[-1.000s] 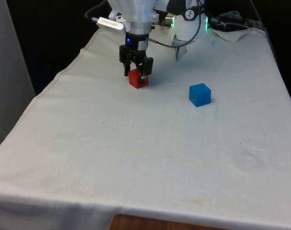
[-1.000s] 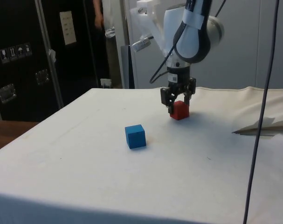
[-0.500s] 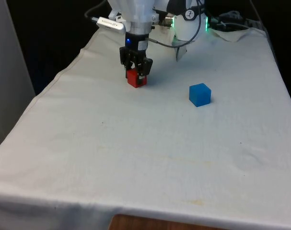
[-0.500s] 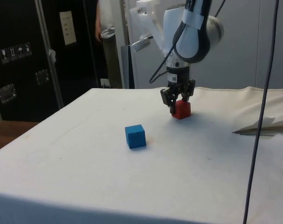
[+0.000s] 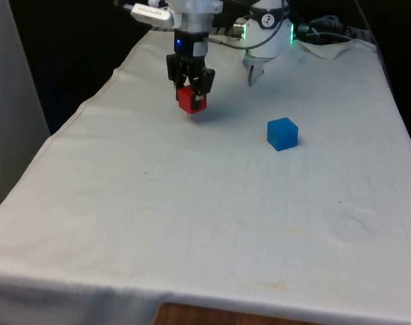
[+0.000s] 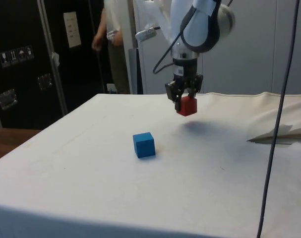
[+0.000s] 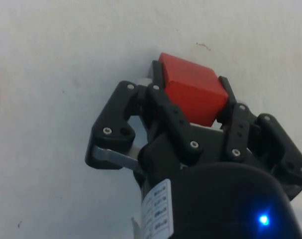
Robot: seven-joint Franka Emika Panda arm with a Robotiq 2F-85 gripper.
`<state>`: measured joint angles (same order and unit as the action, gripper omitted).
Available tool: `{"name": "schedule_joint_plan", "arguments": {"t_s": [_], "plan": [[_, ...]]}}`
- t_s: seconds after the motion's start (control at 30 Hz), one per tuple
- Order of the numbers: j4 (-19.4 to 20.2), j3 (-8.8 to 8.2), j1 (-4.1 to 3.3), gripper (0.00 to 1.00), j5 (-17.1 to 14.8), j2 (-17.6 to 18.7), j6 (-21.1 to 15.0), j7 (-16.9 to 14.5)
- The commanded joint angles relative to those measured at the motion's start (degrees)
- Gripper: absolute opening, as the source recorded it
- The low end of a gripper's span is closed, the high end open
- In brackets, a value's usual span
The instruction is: Stack the two cubes.
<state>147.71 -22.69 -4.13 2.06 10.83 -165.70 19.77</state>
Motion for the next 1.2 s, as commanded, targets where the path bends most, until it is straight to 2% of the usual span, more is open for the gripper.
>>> {"name": "schedule_joint_plan", "arguments": {"t_s": [0.0, 0.1, 0.13, 0.17, 0.37, 0.4, 0.43, 0.63, 0.67, 0.7, 0.87, 0.93, 0.97, 1.17], "plan": [[-0.63, -1.20, -0.63, 0.04, 1.78, 0.06, 0.80, 1.15], [-0.92, -1.20, -0.52, 0.04, 2.29, -1.38, 2.23, 1.32], [-0.46, -0.17, 0.00, 0.04, 0.57, -1.95, 2.06, 0.06], [-1.03, -1.20, -0.46, 0.04, 2.41, -1.78, 2.69, 1.38], [-1.83, -0.97, -0.23, 0.04, 3.15, -4.53, 5.90, 1.43], [-1.26, -0.23, 0.00, 0.04, 1.32, -4.64, 5.10, 0.11], [-1.95, -0.92, -0.23, 0.04, 3.32, -4.87, 6.42, 1.49], [-3.27, -0.46, -0.29, 0.04, 3.95, -6.88, 10.26, 1.60], [-2.58, -0.23, -0.17, 0.04, 2.41, -7.16, 9.45, 0.23], [-3.72, -0.23, -0.40, 0.04, 4.01, -7.16, 11.40, 1.60], [-5.27, 0.63, -0.63, 0.04, 3.55, -7.51, 14.61, 0.97], [-4.98, 0.69, -0.52, 0.04, 2.81, -7.62, 14.04, 0.40], [-5.50, 0.74, -0.69, 0.04, 3.50, -7.51, 15.01, 0.86], [-8.02, 2.06, -0.86, 0.04, 2.41, -6.42, 18.62, -0.17]]}}
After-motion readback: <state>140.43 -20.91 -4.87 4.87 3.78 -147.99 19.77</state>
